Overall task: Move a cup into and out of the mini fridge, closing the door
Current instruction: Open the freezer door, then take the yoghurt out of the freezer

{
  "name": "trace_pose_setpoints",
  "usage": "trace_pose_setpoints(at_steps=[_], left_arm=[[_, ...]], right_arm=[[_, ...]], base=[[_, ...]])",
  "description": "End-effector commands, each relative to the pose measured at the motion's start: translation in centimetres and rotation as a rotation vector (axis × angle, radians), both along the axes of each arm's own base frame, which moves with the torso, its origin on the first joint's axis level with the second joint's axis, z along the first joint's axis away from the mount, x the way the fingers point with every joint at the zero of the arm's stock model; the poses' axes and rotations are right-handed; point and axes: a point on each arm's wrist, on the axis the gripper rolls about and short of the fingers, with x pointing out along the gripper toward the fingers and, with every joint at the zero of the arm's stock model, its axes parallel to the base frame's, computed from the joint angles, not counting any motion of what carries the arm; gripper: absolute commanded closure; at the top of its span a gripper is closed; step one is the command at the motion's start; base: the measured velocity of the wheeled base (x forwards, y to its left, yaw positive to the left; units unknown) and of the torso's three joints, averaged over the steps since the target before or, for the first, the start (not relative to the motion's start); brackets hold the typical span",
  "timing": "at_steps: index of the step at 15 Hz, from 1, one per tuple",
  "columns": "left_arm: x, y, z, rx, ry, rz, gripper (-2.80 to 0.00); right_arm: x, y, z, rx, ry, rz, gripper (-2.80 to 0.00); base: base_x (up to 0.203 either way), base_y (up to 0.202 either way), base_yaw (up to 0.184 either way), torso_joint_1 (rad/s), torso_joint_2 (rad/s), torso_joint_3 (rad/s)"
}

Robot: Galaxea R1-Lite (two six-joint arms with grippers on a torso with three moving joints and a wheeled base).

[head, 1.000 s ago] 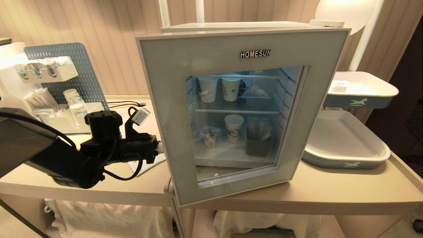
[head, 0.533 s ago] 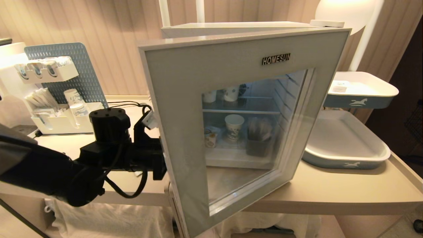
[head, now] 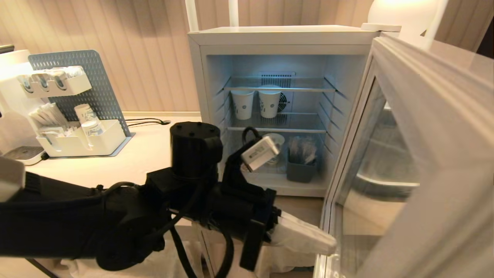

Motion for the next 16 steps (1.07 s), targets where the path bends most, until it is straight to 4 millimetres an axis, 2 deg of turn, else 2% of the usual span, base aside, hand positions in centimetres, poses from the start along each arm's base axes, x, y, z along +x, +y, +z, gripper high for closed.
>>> trace_pose_setpoints(at_steps=[1, 4, 8, 11, 14, 16], left_arm=[[-0.3, -1.0, -0.3, 0.014, 0.005, 0.0, 0.0], [0.8, 1.9, -0.6, 0.029, 0.018, 0.095, 0.0], [2.5, 7.6, 1.2, 0.0, -0.004, 0.28, 0.0], [2.1, 11.3, 1.9, -0.016, -0.02, 0.374, 0.0], [1.8, 12.9, 2.4, -0.026, -0.028, 0.423, 0.0], [1.2, 14.5, 4.1, -0.05, -0.025, 0.505, 0.0]], right_arm=[[0.0, 0.0, 0.0, -0.001, -0.002, -0.001, 0.0], [0.0, 0.0, 0.0, -0.001, -0.002, -0.001, 0.0], [0.0, 0.0, 0.0, -0.002, -0.002, -0.001, 0.0], [0.0, 0.0, 0.0, -0.005, -0.002, -0.001, 0.0], [0.0, 0.0, 0.0, -0.008, -0.002, 0.001, 0.0], [0.0, 0.0, 0.0, -0.008, -0.001, 0.002, 0.0]], base=[[0.0, 0.0, 0.0, 0.0, 0.0, 0.0], [0.0, 0.0, 0.0, 0.0, 0.0, 0.0], [0.0, 0.0, 0.0, 0.0, 0.0, 0.0], [0.0, 0.0, 0.0, 0.0, 0.0, 0.0], [0.0, 0.0, 0.0, 0.0, 0.0, 0.0], [0.0, 0.0, 0.0, 0.0, 0.0, 0.0]])
